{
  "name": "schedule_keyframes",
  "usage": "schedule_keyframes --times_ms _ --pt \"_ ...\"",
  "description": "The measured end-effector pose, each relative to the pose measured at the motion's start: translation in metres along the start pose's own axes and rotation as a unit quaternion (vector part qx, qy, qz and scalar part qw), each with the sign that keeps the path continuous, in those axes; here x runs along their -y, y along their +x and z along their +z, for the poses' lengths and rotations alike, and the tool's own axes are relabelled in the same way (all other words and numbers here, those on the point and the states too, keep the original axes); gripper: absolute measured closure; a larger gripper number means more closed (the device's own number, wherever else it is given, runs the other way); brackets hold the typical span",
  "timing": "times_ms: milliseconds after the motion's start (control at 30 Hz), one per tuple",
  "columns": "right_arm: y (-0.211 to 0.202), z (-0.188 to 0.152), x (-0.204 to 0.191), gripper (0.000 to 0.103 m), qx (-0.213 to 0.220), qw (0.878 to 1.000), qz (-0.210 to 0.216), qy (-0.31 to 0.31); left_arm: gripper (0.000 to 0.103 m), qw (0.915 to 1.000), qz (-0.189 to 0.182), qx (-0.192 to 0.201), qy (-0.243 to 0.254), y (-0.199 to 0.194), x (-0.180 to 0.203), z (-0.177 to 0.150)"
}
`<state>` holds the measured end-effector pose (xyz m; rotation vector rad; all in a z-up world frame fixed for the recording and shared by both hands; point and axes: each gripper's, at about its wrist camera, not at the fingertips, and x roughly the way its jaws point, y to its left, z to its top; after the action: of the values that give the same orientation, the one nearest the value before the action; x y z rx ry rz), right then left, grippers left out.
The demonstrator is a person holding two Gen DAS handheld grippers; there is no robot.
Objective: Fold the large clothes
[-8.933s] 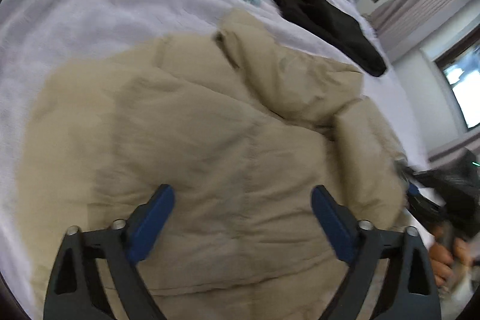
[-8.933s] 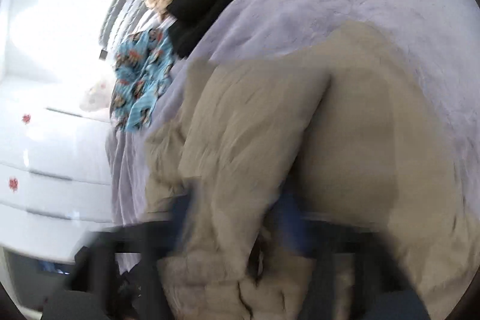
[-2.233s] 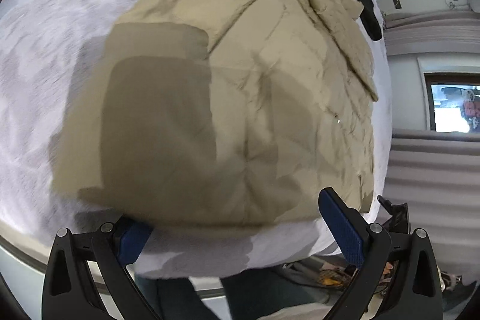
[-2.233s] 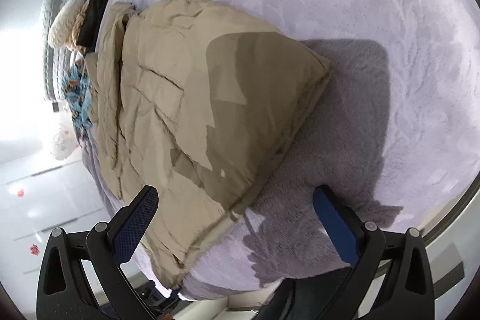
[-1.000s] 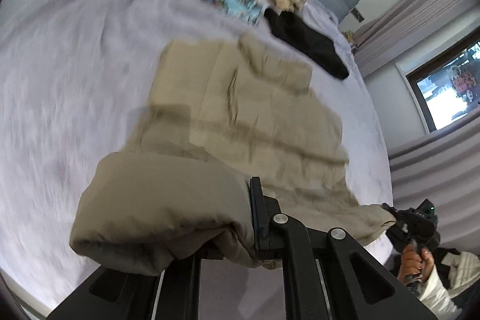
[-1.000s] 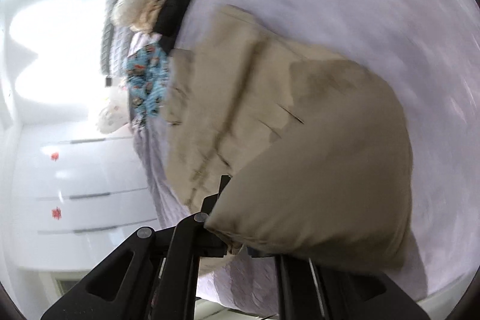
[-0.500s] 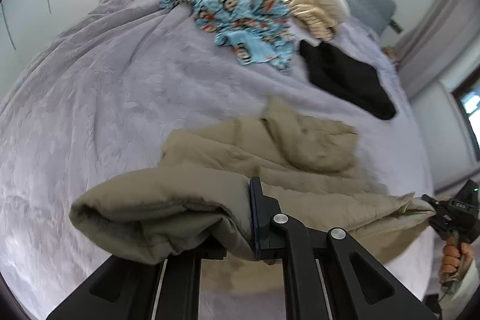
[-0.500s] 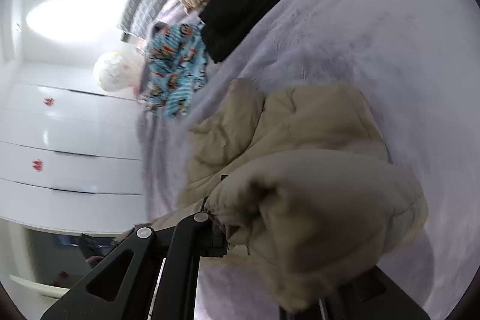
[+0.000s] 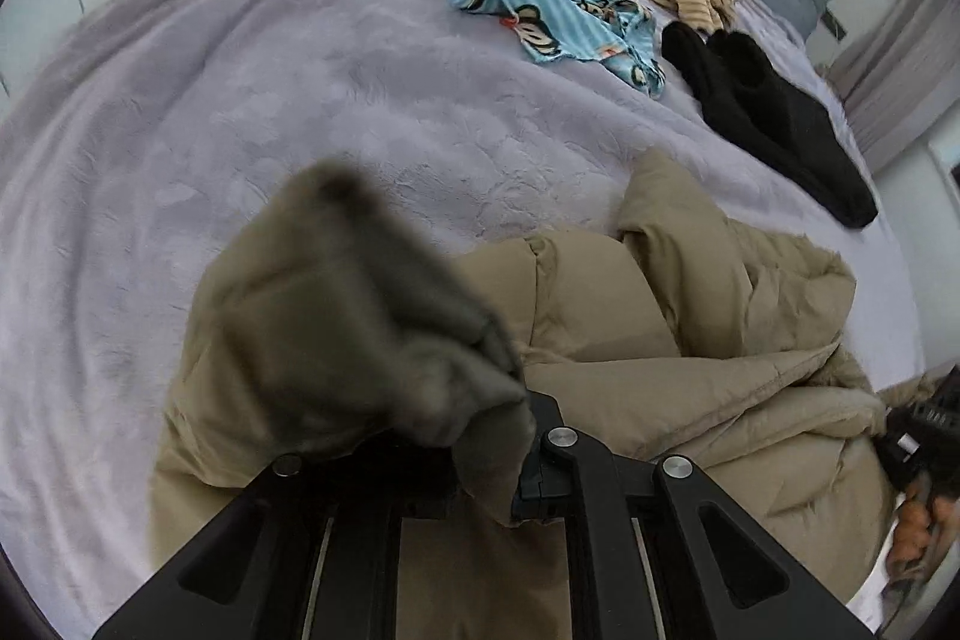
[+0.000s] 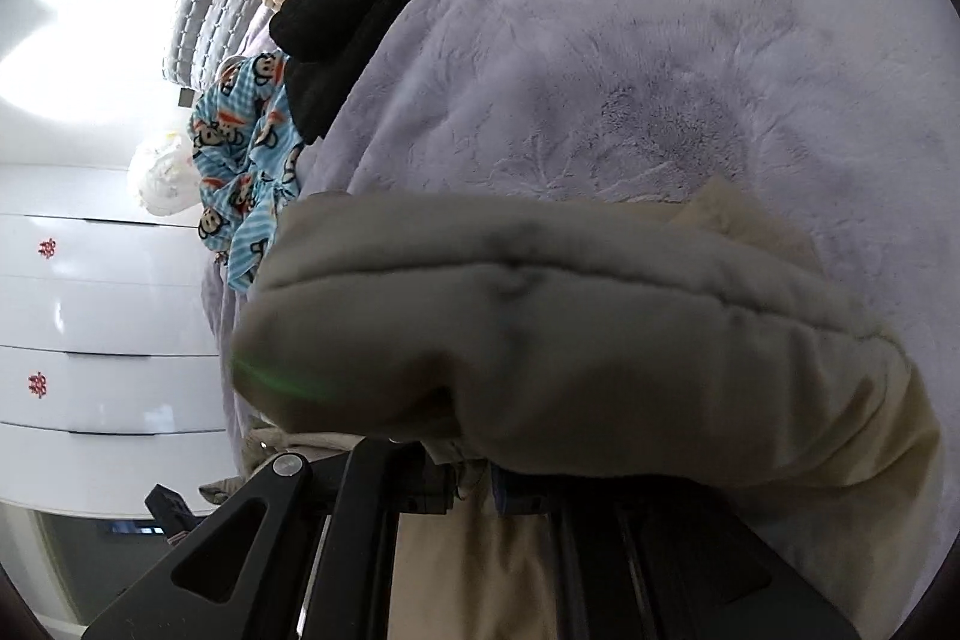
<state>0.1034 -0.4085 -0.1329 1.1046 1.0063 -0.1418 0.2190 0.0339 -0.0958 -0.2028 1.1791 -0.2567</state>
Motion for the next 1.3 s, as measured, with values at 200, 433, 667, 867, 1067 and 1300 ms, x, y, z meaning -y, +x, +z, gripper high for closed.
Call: schedule_keyframes --times_ms 200,433,667,867,1067,1300 --pt "-0.001 0.0 0.002 0.092 -0.002 1.0 -0.007 0.009 0.083 0.9998 -0.003 0.011 0.016 -0.008 0.002 0.001" --pt "-0.045 -0.017 -0.06 0.024 0.029 0.99 -0.044 -0.13 0.005 0.9949 0.026 0.093 0.029 -0.068 0.005 -0.004" --pt "-0.014 -0.051 -0.075 0.09 -0.041 0.977 -0.061 -0.198 0.052 0.994 -0.02 0.032 0.103 -0.042 0.044 -0.017" --pt "0.024 -0.049 -0.075 0.097 -0.021 0.957 -0.112 -0.265 0.054 0.995 0.013 0.035 0.093 0.01 0.053 -0.012" --pt "0.039 -0.017 -0.065 0.103 -0.012 0.963 -0.103 -0.248 0.054 0.9954 0.022 0.04 0.085 0.035 0.048 0.011" --pt "-0.014 0.015 -0.03 0.103 0.056 0.958 -0.191 -0.208 0.054 0.9936 0.085 0.068 0.031 0.026 -0.016 0.035"
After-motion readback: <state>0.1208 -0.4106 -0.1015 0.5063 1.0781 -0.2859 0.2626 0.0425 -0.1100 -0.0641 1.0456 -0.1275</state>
